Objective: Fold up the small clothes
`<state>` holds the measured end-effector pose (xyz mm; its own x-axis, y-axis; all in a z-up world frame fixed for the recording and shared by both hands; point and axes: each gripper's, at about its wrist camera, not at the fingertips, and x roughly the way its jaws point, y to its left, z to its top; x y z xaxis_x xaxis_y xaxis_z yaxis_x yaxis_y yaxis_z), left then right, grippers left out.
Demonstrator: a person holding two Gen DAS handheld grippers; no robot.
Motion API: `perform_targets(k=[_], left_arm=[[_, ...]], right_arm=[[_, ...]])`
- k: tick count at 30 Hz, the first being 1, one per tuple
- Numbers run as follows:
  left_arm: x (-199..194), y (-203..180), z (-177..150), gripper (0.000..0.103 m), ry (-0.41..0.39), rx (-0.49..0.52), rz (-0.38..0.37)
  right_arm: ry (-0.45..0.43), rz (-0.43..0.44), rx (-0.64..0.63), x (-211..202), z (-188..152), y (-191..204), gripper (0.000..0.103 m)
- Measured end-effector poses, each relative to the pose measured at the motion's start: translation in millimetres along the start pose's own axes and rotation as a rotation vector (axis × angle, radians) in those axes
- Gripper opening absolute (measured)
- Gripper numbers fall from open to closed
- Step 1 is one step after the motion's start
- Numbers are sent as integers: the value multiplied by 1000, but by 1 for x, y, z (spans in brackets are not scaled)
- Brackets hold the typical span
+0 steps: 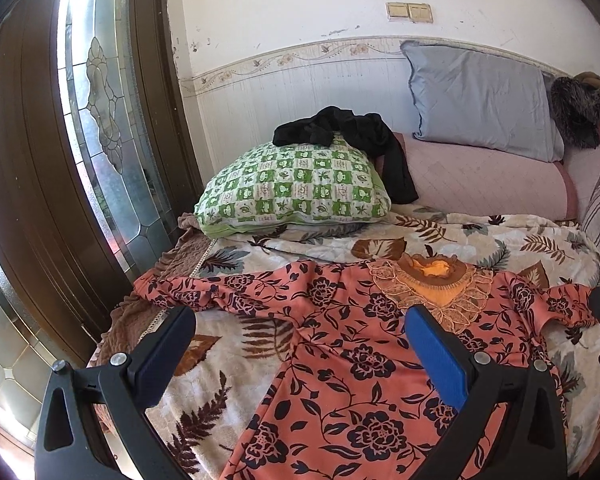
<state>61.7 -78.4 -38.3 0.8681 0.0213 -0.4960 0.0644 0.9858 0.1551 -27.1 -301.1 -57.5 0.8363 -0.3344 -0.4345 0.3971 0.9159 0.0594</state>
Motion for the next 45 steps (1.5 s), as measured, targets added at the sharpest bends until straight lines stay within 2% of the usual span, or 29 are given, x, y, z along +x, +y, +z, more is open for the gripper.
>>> perform_targets(k=[3,6,9,11,13,16,19,21,23,26,29,31,32,33,36,38,40,42,45], left_arm=[[15,-15,2,103,8,6,-17],[33,-30,6,103,12,7,-34],[59,-46,7,103,10,1,-51],[81,-57,3,103,28,-5,-82],[106,-67,-5,103,65,-10,-134],[141,-77,-24,103,115,-13,-199],[171,-87,-42,103,191,20,-206],[183,-89,-47,103,215,24,-196],[185,-88,-53,103,237,10,-208],[189,-86,-53,103,231,-2,-226],[194,-88,-54,103,232,15,-222],[199,-90,-56,103,236,32,-209],[202,-90,-56,103,237,38,-201],[204,-90,-56,103,237,43,-192],[207,-85,-54,103,233,44,-168],[207,-77,-50,103,225,29,-151],[208,-65,-43,103,212,4,-125],[209,-51,-37,103,205,-30,-96],[212,-25,-34,103,202,-79,-45]], right_arm=[[7,-18,34,18,1,-17,103],[41,25,118,42,-3,-43,103],[79,83,211,77,-5,-89,103],[147,137,332,109,-11,-132,103],[242,170,533,141,-28,-181,103],[290,174,833,172,-62,-247,103],[280,138,980,183,-78,-291,103],[283,163,1039,196,-81,-308,101],[289,132,1082,206,-83,-321,100],[300,121,1124,231,-87,-337,88],[358,64,1170,252,-103,-346,75],[328,45,1169,259,-101,-351,73],[296,39,1147,261,-95,-352,55],[288,13,1115,263,-91,-353,27],[291,-82,1090,269,-94,-359,9],[269,-101,1078,264,-88,-359,8],[195,-81,1008,254,-63,-347,7],[108,-18,925,238,-30,-323,7],[15,151,843,219,15,-274,7]])
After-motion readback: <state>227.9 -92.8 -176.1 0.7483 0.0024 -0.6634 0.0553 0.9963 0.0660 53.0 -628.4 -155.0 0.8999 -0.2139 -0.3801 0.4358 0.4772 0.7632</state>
